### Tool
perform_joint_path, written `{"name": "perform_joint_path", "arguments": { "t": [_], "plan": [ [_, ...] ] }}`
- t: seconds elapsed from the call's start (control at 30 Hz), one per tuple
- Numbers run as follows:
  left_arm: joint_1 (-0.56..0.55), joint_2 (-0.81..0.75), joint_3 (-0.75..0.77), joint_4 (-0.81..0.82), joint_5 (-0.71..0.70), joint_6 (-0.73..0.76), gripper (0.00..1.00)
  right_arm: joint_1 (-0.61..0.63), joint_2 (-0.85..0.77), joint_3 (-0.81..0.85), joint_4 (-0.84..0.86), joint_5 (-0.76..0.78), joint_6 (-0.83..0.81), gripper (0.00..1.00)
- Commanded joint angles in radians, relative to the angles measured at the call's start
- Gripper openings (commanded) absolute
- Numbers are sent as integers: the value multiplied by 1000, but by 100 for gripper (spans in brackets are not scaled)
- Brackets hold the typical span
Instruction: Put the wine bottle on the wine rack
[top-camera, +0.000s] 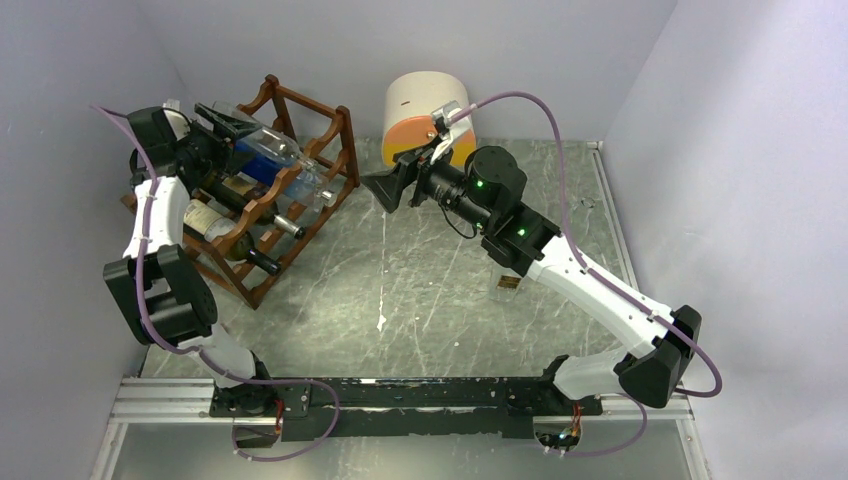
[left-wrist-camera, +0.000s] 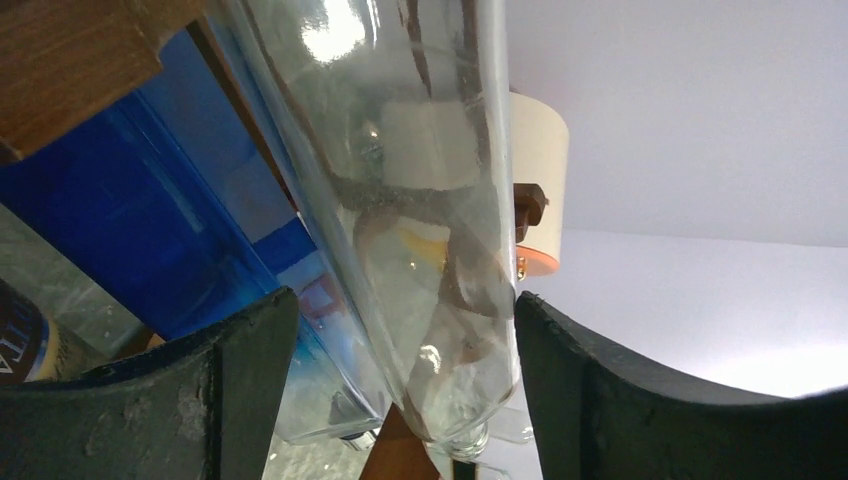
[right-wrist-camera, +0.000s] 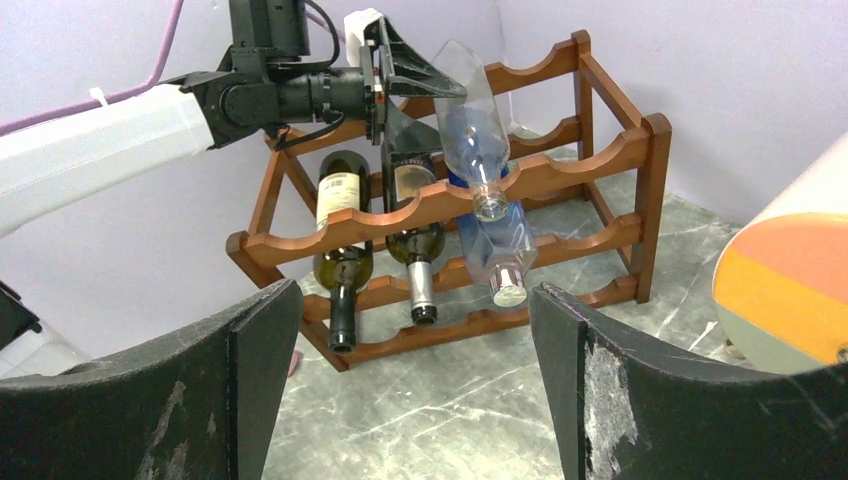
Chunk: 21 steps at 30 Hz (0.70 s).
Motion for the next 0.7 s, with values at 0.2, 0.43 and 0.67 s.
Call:
{"name": "perform_joint_path", "arguments": {
  "t": [0.2, 0.43, 0.67],
  "plan": [
    [14, -53, 79, -152, -124, 199, 86, -1, -44, -16, 13, 39, -11, 87],
    [43, -157, 161, -330, -248, 345, 86, 0, -56, -55, -23, 88, -38, 88],
    [50, -274, 202, -414, -247, 509, 82, 0, -78, -73, -116, 192, -83, 89]
  ]
}}
